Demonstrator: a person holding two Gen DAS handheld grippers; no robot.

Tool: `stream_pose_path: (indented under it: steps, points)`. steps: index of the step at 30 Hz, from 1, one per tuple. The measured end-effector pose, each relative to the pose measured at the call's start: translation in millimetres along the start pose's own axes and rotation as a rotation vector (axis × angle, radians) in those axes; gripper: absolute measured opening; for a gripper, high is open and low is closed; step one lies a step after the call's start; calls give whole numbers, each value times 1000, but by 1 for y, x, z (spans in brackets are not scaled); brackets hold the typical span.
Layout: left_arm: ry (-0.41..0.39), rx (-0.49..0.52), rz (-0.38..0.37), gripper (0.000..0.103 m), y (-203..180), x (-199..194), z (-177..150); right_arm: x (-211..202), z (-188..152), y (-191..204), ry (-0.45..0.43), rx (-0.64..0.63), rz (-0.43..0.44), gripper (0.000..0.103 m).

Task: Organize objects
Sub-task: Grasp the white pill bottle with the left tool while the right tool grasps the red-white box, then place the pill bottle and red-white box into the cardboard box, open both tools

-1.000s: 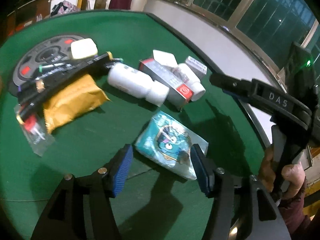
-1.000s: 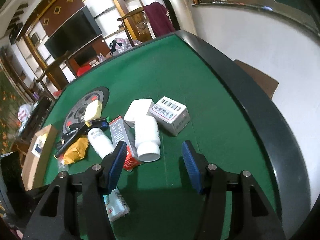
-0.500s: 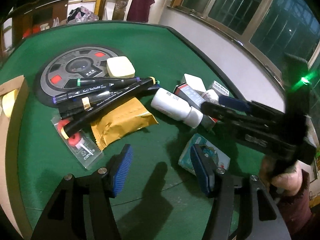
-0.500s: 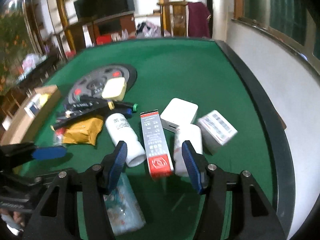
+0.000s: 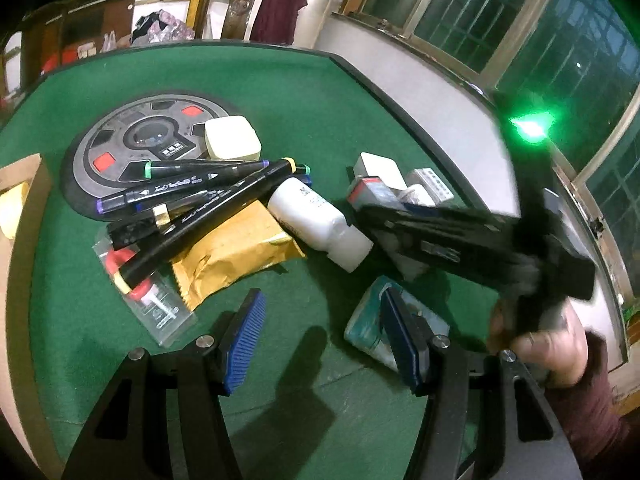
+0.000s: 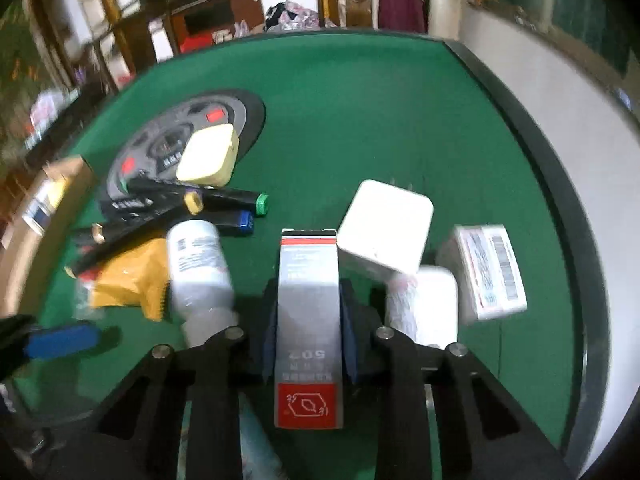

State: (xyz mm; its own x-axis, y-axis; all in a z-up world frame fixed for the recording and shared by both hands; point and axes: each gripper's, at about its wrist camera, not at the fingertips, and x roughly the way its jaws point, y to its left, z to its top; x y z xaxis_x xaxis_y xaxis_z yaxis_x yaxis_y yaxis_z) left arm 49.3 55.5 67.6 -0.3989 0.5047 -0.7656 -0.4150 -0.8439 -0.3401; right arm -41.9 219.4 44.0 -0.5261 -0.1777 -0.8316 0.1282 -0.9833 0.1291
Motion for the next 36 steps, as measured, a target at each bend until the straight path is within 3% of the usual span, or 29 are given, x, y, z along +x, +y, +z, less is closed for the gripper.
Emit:
stream_pose_path:
  steps: [5, 11, 18, 19, 20, 21, 27, 32, 36]
  points:
    - [7, -22, 22, 54, -11, 23, 19, -29, -17, -14, -58, 86, 51, 25]
    - [107, -84, 73, 53, -15, 69, 45, -43, -31, -31, -102, 159, 60, 25]
    - [75, 3, 193, 52, -34, 85, 55, -37, -38, -31, -99, 184, 111, 25]
    - [71, 8, 200, 45, -35, 85, 56, -35, -38, -29, -98, 179, 107, 25]
    - [64, 22, 217, 28, -36, 85, 56, -33, -38, -27, -97, 180, 108, 25]
    - [61, 33, 218, 29, -35, 84, 55, -32, -39, -27, -94, 182, 113, 25]
    - [40, -8, 133, 28, -23, 61, 35, -38, -40, -28, -107, 204, 151, 25]
    - [-40, -79, 39, 29, -5, 10, 19, -56, -34, -16, -135, 206, 208, 25]
    - [-110, -116, 26, 29, 23, -40, 10, -62, -21, 14, -132, 163, 265, 25]
